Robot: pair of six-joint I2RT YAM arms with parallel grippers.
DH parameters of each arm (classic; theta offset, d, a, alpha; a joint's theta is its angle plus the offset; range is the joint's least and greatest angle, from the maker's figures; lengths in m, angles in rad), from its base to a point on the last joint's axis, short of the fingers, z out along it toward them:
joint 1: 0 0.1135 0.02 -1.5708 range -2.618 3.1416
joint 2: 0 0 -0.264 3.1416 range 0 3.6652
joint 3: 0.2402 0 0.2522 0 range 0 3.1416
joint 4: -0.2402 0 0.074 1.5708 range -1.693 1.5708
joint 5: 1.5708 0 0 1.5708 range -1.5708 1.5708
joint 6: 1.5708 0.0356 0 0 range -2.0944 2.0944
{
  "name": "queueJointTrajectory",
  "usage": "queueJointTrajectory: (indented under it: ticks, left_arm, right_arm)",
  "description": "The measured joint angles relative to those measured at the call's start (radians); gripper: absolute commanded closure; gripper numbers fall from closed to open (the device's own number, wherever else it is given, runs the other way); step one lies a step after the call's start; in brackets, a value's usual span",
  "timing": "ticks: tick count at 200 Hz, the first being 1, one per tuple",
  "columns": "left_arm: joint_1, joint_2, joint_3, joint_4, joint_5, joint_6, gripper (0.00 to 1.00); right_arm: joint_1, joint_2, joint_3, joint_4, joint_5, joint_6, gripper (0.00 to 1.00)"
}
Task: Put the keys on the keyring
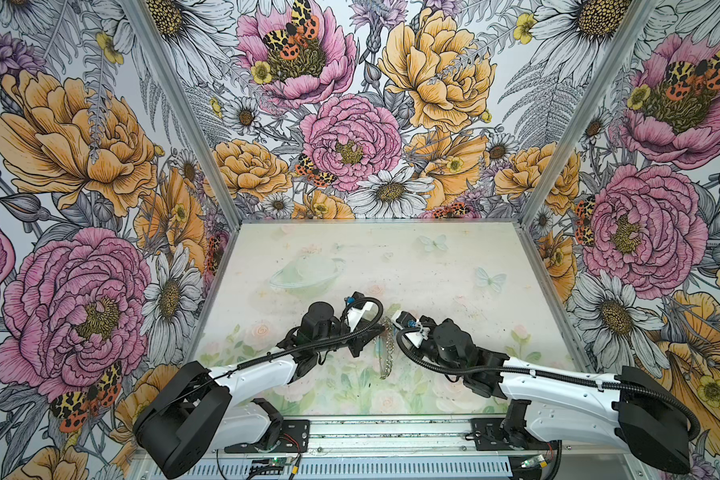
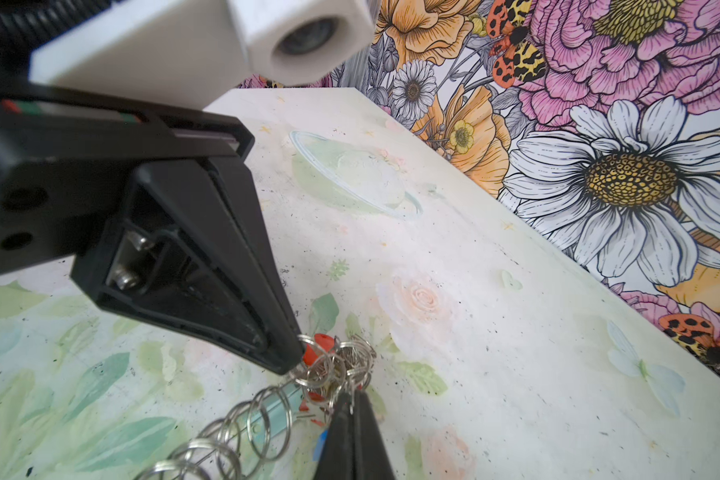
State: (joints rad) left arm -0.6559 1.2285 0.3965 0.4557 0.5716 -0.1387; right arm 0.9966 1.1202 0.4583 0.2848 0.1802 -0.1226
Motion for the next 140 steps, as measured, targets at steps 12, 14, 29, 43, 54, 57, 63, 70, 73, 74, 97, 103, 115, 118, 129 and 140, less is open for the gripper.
queueJointTrajectory:
  ticks: [12, 14, 29, 43, 54, 57, 63, 70, 73, 74, 97, 103, 115, 118, 129, 140]
  left_arm:
    - [0.000, 0.000, 0.003, -0.004, 0.002, -0.005, 1.00]
    - [0.000, 0.000, 0.004, -0.005, 0.002, -0.005, 1.00]
    - [0.000, 0.000, 0.010, -0.006, 0.003, -0.011, 1.00]
    - [0.000, 0.000, 0.015, -0.006, 0.005, -0.013, 1.00]
    - [0.000, 0.000, 0.016, -0.006, 0.008, -0.013, 1.00]
    - [0.000, 0.000, 0.016, -0.006, 0.010, -0.013, 1.00]
    - [0.000, 0.000, 0.016, -0.006, 0.013, -0.013, 1.00]
    - [0.000, 0.000, 0.016, -0.007, 0.016, -0.013, 1.00]
    - [0.000, 0.000, 0.016, -0.007, 0.017, -0.013, 1.00]
    - [0.000, 0.000, 0.016, -0.007, 0.017, -0.013, 1.00]
    - [0.000, 0.000, 0.016, -0.007, 0.022, -0.013, 1.00]
    - [0.000, 0.000, 0.016, -0.007, 0.023, -0.013, 1.00]
    - [0.000, 0.002, 0.016, -0.006, 0.024, -0.013, 1.00]
    - [0.000, 0.004, 0.016, -0.007, 0.024, -0.013, 1.00]
    - [0.000, 0.006, 0.017, -0.007, 0.024, -0.013, 1.00]
    - [0.000, 0.008, 0.017, -0.007, 0.025, -0.013, 1.00]
  right_arm:
    - [0.000, 0.002, 0.000, 0.004, 0.000, 0.000, 1.00]
    - [0.000, 0.003, 0.000, 0.005, 0.000, 0.000, 1.00]
    - [0.002, 0.003, 0.000, 0.005, 0.000, 0.000, 1.00]
    - [0.002, 0.006, 0.000, 0.005, 0.000, 0.000, 1.00]
    - [0.002, 0.008, 0.000, 0.005, 0.000, -0.001, 1.00]
    - [0.002, 0.009, 0.000, 0.005, -0.001, -0.002, 1.00]
    - [0.002, 0.009, 0.000, 0.006, -0.001, -0.002, 1.00]
    - [0.002, 0.009, 0.000, 0.006, -0.001, -0.002, 1.00]
    - [0.002, 0.009, 0.000, 0.006, -0.001, -0.003, 1.00]
    - [0.002, 0.009, 0.000, 0.006, -0.001, -0.003, 1.00]
    - [0.002, 0.009, 0.000, 0.006, -0.001, -0.002, 1.00]
    - [0.002, 0.009, 0.000, 0.006, -0.001, -0.003, 1.00]
    - [0.005, 0.009, 0.000, 0.006, -0.001, -0.003, 1.00]
    - [0.006, 0.009, 0.000, 0.006, -0.001, -0.003, 1.00]
    - [0.008, 0.009, 0.000, 0.006, -0.001, -0.003, 1.00]
    - [0.008, 0.012, 0.000, 0.006, -0.001, -0.003, 1.00]
